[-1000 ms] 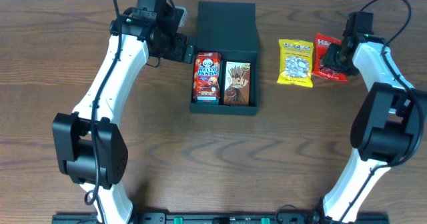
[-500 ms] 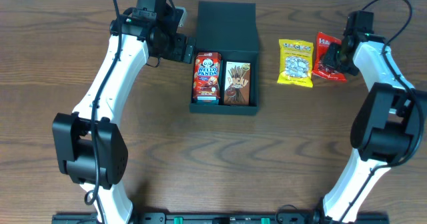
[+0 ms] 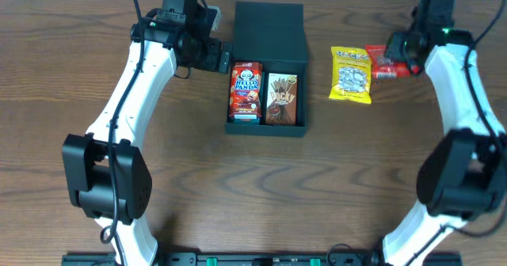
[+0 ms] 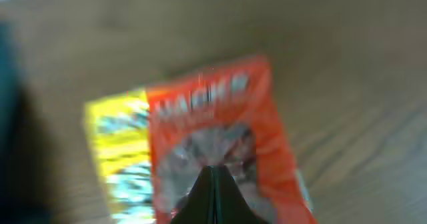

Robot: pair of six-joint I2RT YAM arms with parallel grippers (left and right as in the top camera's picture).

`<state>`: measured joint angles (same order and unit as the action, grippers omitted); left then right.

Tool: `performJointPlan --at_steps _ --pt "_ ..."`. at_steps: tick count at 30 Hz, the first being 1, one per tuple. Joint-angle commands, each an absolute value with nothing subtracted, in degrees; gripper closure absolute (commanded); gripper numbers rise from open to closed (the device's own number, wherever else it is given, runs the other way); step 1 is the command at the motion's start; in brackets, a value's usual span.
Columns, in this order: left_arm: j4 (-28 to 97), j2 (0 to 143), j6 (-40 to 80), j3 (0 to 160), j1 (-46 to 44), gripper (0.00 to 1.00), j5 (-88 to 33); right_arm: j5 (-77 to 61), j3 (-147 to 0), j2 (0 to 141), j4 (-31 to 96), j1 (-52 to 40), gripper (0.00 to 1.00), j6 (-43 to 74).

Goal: Pack container
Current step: 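Lift the red Hacks bag and carry it over the black box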

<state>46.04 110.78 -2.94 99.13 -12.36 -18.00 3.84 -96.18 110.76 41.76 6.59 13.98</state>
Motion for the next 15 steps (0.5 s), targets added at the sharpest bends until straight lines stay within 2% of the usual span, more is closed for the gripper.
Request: performJointPlan --at_steps 1,5,10,12,14,15 --pt "46.0 109.7 -2.5 99.3 -11.9 0.05 -17.6 2.4 -98.6 106.0 41.6 4.7 0.99 12.8" --pt "46.0 109.7 -2.5 99.3 -11.9 0.05 -17.6 -0.7 -99.0 102.1 41.6 1.5 0.99 12.8" --pt "46.0 109.7 -2.5 99.3 -11.9 0.05 -17.6 3.9 -98.8 101.7 44.4 -0.4 0.99 12.8" --pt "46.0 109.7 -2.5 99.3 -11.9 0.05 -17.6 4.5 -98.6 103.6 47.2 0.4 0.72 12.8" --pt "46.0 109.7 -2.5 99.3 -11.9 0.05 -17.6 4.2 -98.6 106.1 49.3 1.2 0.56 12.8" --pt "46.1 109.7 -2.5 99.3 -11.9 0.05 -17.6 4.3 -98.6 107.5 50.0 1.3 0.54 12.8"
